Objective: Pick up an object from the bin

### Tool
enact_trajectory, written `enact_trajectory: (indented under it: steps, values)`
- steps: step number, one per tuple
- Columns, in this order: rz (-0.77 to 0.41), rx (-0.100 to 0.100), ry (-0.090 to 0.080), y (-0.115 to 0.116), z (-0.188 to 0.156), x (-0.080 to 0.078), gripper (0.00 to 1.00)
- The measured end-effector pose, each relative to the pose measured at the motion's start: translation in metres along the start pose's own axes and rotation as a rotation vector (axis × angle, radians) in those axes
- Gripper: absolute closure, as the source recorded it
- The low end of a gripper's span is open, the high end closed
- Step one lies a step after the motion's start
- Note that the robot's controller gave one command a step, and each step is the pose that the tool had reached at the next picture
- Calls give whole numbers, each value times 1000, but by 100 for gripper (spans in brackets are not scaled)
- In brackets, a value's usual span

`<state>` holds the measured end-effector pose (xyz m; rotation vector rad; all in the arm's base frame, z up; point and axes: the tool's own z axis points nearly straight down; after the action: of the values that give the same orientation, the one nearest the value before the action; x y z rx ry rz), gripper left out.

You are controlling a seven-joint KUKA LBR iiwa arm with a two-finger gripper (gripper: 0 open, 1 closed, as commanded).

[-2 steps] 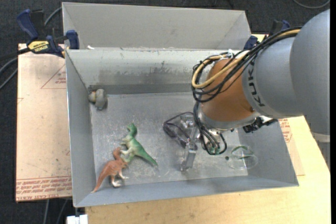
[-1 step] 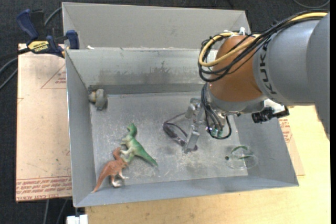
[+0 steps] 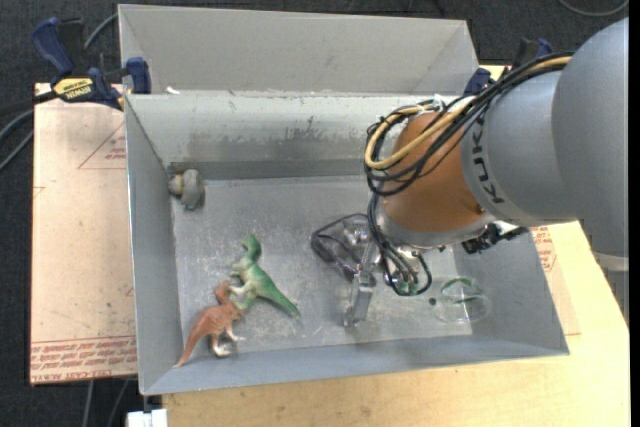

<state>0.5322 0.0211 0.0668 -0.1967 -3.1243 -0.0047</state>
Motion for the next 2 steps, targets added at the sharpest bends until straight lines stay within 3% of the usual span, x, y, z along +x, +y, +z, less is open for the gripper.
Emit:
enact_trajectory:
  steps: [1,2]
  values:
    - [386,-4,-16,13,-3,-1,0]
    - [1,-2,-4,1,-1,-1,100]
